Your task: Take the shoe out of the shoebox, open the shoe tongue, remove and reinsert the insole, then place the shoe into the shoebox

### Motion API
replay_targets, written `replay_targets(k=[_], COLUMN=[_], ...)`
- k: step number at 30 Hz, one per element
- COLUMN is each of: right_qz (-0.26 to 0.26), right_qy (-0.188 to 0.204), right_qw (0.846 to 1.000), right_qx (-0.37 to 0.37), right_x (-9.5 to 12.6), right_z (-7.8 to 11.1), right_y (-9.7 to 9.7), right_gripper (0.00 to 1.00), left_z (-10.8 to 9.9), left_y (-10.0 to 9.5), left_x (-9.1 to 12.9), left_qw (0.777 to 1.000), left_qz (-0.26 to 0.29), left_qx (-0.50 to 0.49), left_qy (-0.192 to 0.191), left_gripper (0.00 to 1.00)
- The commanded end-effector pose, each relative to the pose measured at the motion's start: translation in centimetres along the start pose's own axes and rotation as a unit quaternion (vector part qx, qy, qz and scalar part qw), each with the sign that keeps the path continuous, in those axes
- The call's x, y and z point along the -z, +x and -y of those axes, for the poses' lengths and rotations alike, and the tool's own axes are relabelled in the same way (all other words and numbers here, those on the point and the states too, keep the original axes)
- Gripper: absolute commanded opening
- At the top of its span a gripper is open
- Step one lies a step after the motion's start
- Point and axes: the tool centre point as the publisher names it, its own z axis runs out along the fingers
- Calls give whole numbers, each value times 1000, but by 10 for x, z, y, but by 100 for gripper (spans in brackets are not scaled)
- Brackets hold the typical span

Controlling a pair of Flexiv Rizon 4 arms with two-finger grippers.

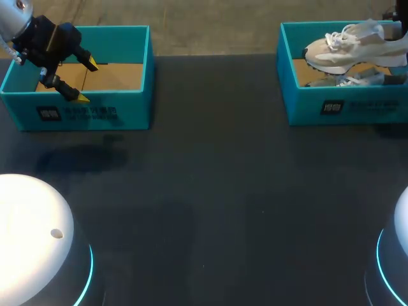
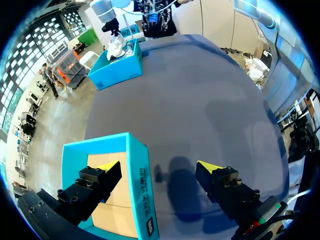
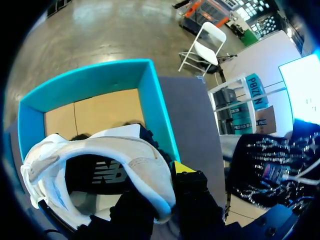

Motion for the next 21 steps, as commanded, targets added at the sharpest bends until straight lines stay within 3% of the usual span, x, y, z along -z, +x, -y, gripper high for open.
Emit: replay_targets(k=[1,21], right_qz=[-1,6], right_qy=[1,8], right_qw=[1000,1000], right_qx=[2,6], right_x=[-4,-18], right_z=[-2,0], right_y=[0,0], right_gripper=[0,0], left_z=[0,0], left_y=[0,0], left_x=[1,1], left_qw=[1000,1000], left_qz=[-1,-1], left_qx=[0,0], left_qy=[-1,-1], left_gripper=[100,100])
